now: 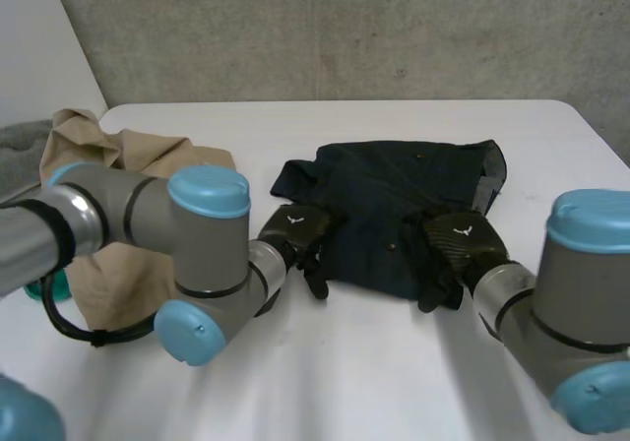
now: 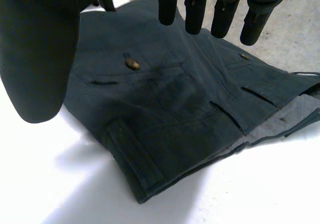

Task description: Fold the laundry.

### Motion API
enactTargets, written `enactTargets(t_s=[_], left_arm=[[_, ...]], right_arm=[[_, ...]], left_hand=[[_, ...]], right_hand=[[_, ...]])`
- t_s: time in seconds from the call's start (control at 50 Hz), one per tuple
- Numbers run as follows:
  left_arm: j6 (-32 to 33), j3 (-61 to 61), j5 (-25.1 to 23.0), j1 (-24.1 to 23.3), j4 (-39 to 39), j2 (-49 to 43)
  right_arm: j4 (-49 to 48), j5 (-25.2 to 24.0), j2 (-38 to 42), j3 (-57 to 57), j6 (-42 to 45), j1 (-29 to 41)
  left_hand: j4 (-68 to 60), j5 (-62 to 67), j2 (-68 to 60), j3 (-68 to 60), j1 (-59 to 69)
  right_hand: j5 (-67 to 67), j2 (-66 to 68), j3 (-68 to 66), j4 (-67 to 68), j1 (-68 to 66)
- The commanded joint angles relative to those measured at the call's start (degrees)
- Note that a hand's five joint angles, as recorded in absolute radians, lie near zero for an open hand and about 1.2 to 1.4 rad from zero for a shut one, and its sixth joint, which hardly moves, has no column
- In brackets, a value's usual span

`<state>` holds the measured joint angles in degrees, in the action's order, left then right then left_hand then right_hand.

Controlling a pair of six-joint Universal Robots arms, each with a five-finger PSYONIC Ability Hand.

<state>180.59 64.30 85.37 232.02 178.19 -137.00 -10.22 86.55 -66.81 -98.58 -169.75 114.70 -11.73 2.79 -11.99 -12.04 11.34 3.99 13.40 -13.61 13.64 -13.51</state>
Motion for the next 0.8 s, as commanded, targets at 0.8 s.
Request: enactTargets(t_s=[0.8], left_arm=[[3.8, -8.8, 1.0, 2.7, 10.9, 36.9]], right_arm=[[12.5, -3.4, -24.2, 33.6, 3.8, -3.1]], left_hand=[[-68.3, 67.2, -68.0, -68.0, 68.7]], right_hand=[[66.0, 66.6, -66.4, 66.4, -66.5]])
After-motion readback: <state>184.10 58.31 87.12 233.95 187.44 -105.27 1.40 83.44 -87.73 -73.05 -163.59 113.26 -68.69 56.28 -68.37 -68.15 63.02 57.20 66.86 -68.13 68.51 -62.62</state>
